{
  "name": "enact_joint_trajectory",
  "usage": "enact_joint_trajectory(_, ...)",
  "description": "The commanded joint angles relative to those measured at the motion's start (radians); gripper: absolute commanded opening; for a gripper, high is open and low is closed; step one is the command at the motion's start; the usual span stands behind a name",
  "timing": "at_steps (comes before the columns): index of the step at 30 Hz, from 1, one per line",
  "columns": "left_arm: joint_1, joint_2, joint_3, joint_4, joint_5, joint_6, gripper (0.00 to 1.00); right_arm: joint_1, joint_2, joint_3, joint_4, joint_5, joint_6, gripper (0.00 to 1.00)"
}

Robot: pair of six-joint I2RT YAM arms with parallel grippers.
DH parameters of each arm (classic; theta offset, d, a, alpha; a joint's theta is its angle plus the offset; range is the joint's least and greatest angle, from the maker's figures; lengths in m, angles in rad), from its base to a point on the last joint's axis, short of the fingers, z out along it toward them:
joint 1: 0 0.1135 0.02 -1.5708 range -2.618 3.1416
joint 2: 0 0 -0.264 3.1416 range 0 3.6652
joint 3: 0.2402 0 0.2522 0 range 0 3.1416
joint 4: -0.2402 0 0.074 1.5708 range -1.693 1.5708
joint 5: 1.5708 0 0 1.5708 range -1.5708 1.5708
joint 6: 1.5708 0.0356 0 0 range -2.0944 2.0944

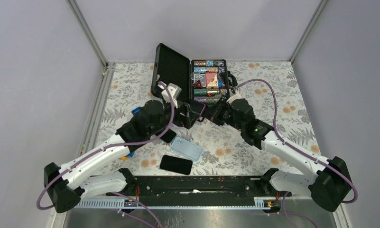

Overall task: Take the phone out of the phone case
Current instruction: Remove the phone case from the phone.

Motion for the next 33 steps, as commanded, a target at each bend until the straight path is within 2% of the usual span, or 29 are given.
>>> enact_joint_trajectory(1, -0.048, 0.046, 0.016, 0.051, -0.043, 0.175, 0.8, -0.003, -0.021, 0.072, 0.033, -0.03, -0.004, 0.0)
enact_joint_trajectory(11, -0.098, 0.121, 0.034, 0.049, -0.131, 0.236, 0.71, -0.003, -0.019, 0.081, 0.017, -0.038, 0.01, 0.0)
enact_joint_trajectory(19, -0.134, 0.164, 0.058, 0.011, -0.243, 0.283, 0.58, -0.003, -0.025, 0.085, -0.002, -0.053, 0.017, 0.0)
enact_joint_trajectory(24, -0.161, 0.179, 0.081, -0.017, -0.436, 0.276, 0.4, -0.004, -0.028, 0.088, -0.018, -0.044, 0.013, 0.0)
enact_joint_trajectory(30, -0.164, 0.171, 0.071, 0.011, -0.51, 0.268, 0.24, -0.003, -0.013, 0.097, -0.023, -0.057, 0.013, 0.0)
enact_joint_trajectory(33, -0.164, 0.174, 0.074, 0.007, -0.596, 0.238, 0.17, -0.003, -0.013, 0.091, -0.023, -0.059, 0.016, 0.0)
